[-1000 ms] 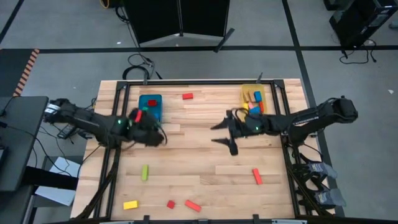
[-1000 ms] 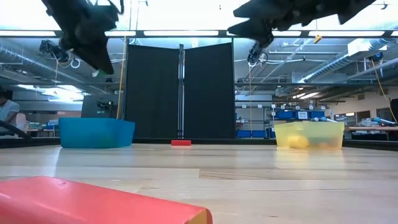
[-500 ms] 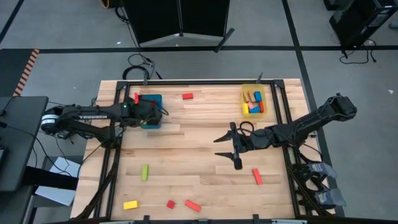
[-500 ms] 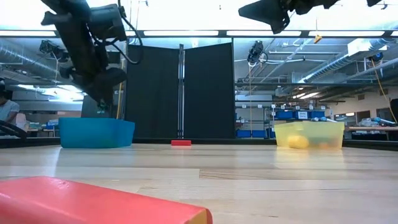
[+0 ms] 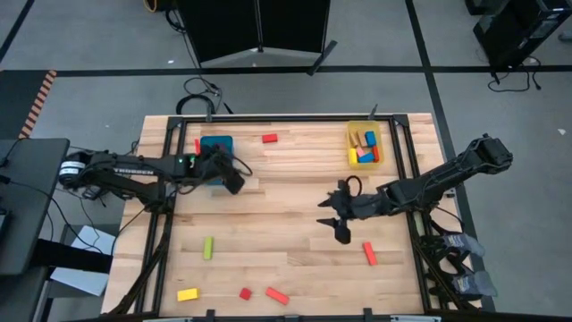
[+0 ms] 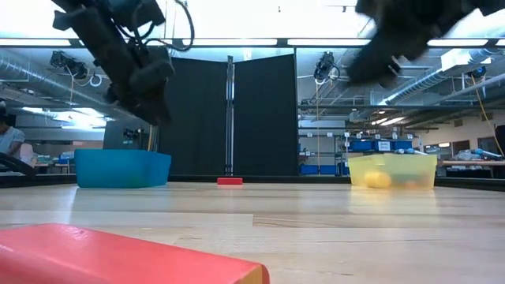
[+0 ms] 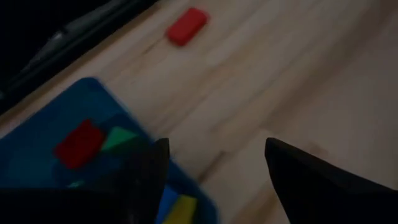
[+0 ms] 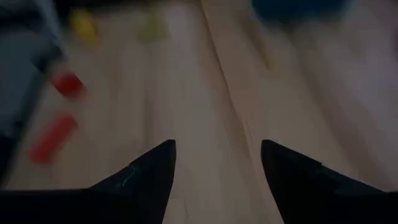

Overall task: Sort blocks by size
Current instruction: Put the large orange block into the yellow bin

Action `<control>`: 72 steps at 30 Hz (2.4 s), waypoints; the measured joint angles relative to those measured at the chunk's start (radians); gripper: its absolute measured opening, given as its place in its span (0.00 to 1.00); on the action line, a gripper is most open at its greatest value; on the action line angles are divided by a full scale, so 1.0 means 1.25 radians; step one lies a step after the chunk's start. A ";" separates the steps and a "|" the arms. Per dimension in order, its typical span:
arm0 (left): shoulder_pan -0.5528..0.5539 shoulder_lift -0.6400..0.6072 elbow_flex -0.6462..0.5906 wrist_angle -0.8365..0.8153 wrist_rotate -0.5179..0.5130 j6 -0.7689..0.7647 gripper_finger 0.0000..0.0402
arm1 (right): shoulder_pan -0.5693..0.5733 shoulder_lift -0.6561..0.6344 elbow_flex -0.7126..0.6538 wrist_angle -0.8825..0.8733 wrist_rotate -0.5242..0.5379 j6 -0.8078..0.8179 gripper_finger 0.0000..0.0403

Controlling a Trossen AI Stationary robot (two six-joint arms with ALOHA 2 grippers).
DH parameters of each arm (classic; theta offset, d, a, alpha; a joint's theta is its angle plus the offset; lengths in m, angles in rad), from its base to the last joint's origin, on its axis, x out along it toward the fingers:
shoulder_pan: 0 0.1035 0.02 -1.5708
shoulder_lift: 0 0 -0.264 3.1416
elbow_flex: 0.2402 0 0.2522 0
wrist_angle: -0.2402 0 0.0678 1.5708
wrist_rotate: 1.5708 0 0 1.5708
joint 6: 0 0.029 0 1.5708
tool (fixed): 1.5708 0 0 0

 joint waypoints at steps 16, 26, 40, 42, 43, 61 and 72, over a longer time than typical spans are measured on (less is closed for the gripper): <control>-0.212 0.000 0.001 0.113 -0.036 -0.047 0.65 | 0.193 0.001 0.000 -0.571 -0.144 0.830 0.57; -0.224 0.000 0.001 0.153 -0.057 -0.047 0.65 | 0.275 0.084 0.001 -0.519 -0.182 0.989 0.61; -0.224 0.000 0.001 0.152 -0.057 -0.047 0.65 | 0.284 0.211 0.006 -0.458 -0.228 1.009 0.79; -0.224 0.000 0.001 0.151 -0.057 -0.046 0.65 | 0.285 0.230 0.019 -0.472 -0.231 1.008 0.77; -0.224 0.000 0.001 0.151 -0.056 -0.046 0.65 | 0.286 0.238 0.028 -0.486 -0.231 1.006 0.76; -0.224 0.000 0.001 0.150 -0.056 -0.042 0.65 | 0.291 0.263 0.055 -0.488 -0.217 0.935 0.29; -0.224 0.000 0.001 0.162 -0.054 -0.047 0.65 | 0.237 0.117 0.055 -0.370 0.059 0.737 0.29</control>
